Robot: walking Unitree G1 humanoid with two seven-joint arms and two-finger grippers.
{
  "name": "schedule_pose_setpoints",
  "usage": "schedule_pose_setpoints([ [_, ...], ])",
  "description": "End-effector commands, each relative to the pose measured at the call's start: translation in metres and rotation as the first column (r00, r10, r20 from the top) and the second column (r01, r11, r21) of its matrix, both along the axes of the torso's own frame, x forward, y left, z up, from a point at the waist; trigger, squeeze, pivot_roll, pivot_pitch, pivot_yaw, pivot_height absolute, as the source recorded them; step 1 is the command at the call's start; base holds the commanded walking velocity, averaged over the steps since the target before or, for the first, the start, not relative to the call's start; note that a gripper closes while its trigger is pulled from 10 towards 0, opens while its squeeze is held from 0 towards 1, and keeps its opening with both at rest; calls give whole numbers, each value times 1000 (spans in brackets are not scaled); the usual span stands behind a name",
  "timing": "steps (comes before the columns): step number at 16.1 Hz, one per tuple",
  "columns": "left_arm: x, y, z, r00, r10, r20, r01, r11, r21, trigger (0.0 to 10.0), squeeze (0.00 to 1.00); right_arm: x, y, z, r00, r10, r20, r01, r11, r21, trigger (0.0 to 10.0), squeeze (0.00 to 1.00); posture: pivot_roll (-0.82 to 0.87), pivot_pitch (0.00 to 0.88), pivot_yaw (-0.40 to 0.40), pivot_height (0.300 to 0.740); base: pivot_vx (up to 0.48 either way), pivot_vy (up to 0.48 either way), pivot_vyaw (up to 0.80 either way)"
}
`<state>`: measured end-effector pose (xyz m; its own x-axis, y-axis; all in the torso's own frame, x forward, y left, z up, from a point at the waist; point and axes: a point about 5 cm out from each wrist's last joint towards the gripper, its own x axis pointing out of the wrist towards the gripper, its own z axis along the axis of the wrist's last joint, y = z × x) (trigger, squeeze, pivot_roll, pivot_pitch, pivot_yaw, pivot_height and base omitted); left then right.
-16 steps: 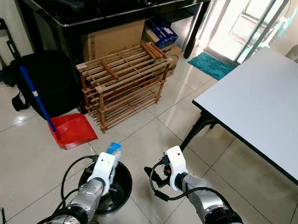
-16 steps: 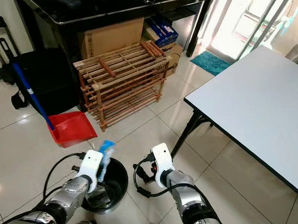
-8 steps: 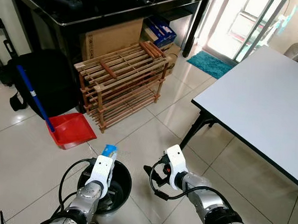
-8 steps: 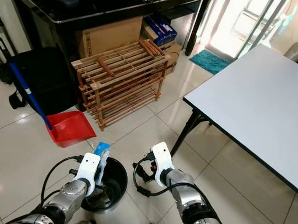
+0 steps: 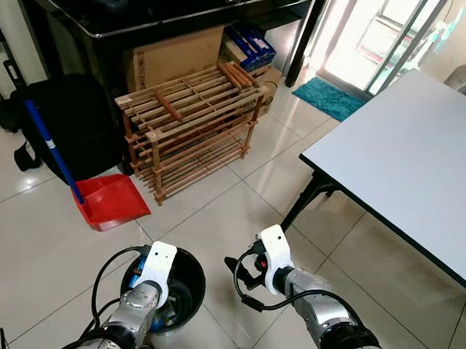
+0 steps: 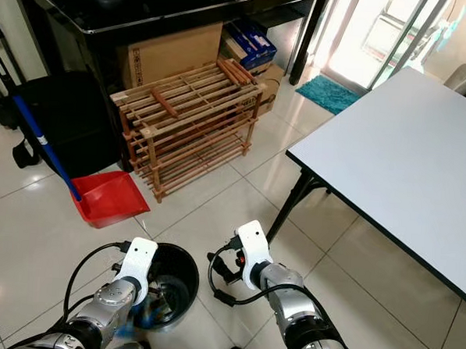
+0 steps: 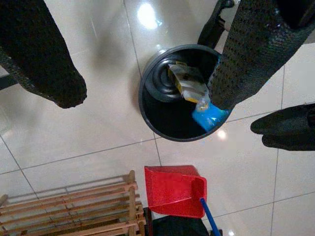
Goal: Picking trash to rubbish bin
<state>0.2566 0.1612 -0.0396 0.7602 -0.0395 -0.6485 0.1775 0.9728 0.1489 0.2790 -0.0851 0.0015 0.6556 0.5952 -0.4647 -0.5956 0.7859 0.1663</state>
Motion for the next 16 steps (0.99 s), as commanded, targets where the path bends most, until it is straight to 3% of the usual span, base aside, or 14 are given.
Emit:
schedule_pose_setpoints([
  [1,1,-6,0,1000,-31,0,31,999,11,10000,1000,3,-4,3,1000,-12,13,11,1000,12,10000,0,-19,136,-128,740,0,0,0],
  [2,1,-6,0,999,-39,1,39,999,19,10000,0,3,-4,3,1000,-12,13,12,1000,11,10000,0,-19,136,-128,740,0,0,0],
  [7,3,-7,2,999,-36,12,36,999,22,10000,0,4,-5,3,999,-33,16,33,999,10,10000,0,-14,129,-124,740,0,0,0],
  [10,8,-1,8,997,-11,82,9,1000,28,10000,0,11,-15,6,988,-143,62,143,990,-2,10000,0,-12,123,-120,740,0,0,0],
  [12,17,9,20,983,53,177,-56,998,11,10000,0,20,-33,11,955,-277,102,281,960,-19,10000,0,-6,113,-115,740,0,0,0],
  [14,23,17,29,969,77,236,-82,997,9,10000,0,28,-53,17,895,-414,165,425,904,-36,10000,0,1,107,-114,740,0,0,0],
  [16,28,25,36,954,100,281,-109,994,16,10000,0,32,-66,23,849,-491,194,503,864,-11,10000,0,4,100,-111,740,0,0,0],
])
